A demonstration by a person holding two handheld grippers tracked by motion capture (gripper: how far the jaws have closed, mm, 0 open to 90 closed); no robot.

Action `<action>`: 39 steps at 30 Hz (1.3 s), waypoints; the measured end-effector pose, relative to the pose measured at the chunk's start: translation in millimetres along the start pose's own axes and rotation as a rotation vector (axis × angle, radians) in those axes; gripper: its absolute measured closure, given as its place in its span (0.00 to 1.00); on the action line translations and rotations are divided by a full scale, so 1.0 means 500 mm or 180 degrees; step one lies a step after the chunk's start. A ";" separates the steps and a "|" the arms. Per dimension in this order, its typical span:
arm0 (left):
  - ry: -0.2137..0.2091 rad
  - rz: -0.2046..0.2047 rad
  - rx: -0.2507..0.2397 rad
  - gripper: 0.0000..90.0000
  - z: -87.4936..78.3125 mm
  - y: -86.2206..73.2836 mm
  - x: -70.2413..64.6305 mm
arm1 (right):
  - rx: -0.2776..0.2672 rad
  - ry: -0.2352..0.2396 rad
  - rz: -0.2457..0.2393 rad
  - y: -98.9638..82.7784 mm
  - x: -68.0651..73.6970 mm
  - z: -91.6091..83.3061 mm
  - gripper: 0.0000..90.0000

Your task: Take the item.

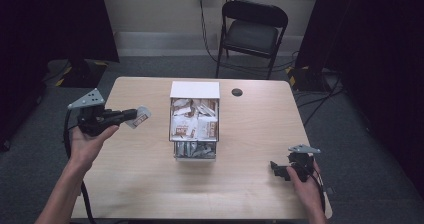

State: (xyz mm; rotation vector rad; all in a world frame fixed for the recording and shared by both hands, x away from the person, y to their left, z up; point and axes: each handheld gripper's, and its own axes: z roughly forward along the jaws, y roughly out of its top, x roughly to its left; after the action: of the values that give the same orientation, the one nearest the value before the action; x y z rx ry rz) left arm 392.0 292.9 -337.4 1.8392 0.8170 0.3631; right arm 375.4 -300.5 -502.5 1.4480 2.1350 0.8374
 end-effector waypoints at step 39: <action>-0.0048 -0.0294 0.0456 1.00 0.088 -0.099 0.048 | 0.0000 0.0000 0.0000 0.000 0.000 0.000 0.00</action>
State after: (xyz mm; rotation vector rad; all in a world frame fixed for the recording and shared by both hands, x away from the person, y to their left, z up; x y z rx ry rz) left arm 417.1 289.9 -403.4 1.9261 0.9346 0.2368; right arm 375.4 -300.5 -502.5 1.4481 2.1352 0.8374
